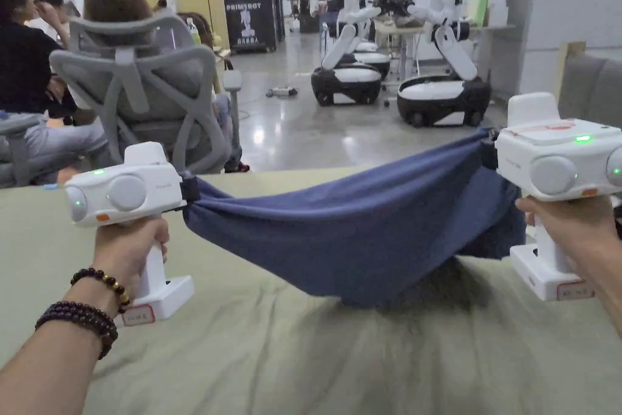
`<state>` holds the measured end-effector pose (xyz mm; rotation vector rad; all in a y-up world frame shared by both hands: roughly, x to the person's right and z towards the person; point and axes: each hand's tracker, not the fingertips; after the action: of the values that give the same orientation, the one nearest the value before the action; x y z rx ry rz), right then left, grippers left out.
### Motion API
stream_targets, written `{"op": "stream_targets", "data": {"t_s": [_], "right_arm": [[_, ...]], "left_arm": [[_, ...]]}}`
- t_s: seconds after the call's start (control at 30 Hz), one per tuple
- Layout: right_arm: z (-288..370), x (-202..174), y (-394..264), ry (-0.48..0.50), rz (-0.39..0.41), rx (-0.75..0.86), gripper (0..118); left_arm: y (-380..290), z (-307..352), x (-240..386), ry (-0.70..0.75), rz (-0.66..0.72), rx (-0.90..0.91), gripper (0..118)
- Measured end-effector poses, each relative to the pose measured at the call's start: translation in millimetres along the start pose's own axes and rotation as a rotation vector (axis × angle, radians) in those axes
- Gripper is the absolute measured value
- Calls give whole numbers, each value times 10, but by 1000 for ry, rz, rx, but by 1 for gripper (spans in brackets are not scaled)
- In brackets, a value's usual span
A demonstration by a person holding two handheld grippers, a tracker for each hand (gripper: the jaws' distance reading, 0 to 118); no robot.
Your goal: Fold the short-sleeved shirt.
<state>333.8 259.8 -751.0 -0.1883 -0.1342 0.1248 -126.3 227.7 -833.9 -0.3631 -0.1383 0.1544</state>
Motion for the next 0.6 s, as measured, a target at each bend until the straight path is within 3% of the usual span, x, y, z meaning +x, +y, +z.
{"op": "stream_targets", "data": {"t_s": [0.1,0.23,0.43,0.6], "right_arm": [[542,-48,-407,4,30,-32,4],[1241,-8,-993,31,-31,-91,4],[1973,64,-1734,65,-42,-307,4],[1898,52,-2130,42,60,-465,4]], "left_arm": [[-457,486,-11,-15,15,-17,5],[-1147,1169,-67,-33,61,-46,5],[-2073,1813,-96,34,60,-167,5],[-2427,1776,-2,83,-55,-296,6]]}}
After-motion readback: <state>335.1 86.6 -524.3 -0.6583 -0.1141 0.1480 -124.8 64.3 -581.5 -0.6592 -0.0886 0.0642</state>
